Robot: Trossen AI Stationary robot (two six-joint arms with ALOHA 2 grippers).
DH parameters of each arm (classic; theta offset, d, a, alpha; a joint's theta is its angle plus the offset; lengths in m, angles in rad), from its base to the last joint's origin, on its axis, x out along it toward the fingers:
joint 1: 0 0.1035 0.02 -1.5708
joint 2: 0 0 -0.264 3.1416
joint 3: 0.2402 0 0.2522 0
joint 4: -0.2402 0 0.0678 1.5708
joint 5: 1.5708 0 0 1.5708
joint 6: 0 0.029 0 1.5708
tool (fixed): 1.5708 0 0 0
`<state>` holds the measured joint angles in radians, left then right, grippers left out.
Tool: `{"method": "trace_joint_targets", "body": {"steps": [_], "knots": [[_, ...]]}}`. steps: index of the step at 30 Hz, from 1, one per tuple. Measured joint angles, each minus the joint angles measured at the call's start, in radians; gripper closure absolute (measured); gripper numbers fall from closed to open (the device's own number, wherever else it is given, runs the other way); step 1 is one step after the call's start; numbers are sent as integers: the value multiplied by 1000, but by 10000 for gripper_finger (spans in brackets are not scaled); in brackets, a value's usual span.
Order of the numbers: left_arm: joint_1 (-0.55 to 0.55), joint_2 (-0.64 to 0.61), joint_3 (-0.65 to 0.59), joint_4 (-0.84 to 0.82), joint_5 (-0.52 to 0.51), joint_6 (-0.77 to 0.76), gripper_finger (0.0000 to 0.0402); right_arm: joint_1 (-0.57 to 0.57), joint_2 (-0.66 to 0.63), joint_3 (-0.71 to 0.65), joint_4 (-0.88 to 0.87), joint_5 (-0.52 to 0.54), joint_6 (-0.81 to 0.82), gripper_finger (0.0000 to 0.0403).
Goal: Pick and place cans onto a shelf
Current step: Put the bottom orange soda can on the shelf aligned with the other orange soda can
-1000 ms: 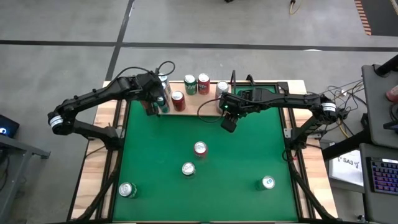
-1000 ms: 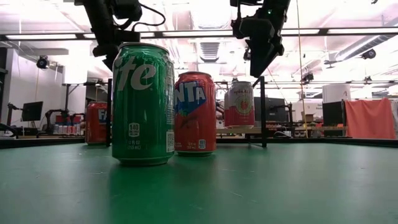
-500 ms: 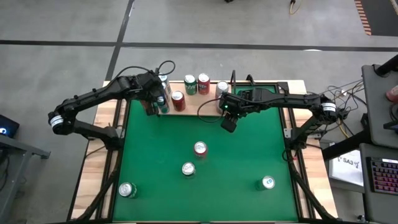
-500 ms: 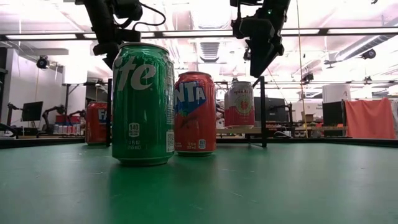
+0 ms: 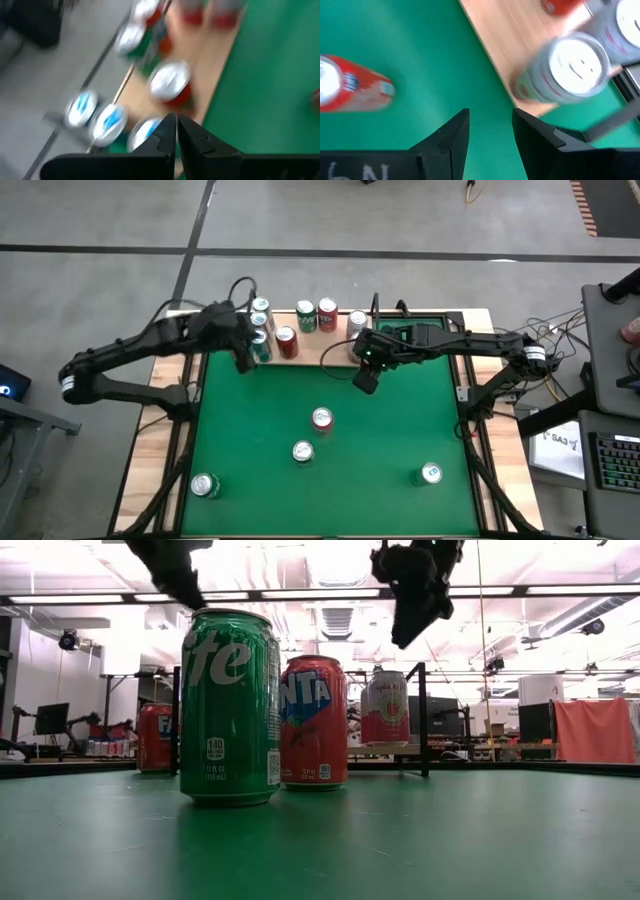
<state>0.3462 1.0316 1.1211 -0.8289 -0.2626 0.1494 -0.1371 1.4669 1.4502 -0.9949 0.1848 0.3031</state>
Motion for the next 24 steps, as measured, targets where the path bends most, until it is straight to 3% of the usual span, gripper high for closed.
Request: {"method": "trace_joint_targets", "body": {"steps": [6, 13, 19, 24], "knots": [[-197, -158, -133, 260, 13, -58, 401, 57, 3, 0, 95, -1, 0, 264], [-371, -256, -356, 637, 12, -66, 401, 131, 13, 0, 204, -2, 2, 264], [-433, -267, -504, 889, 11, -66, 402, 194, 29, 0, 301, -5, 2, 260], [-442, -265, -542, 962, 11, -81, 402, 237, 46, 0, 358, -3, 0, 221]]}}
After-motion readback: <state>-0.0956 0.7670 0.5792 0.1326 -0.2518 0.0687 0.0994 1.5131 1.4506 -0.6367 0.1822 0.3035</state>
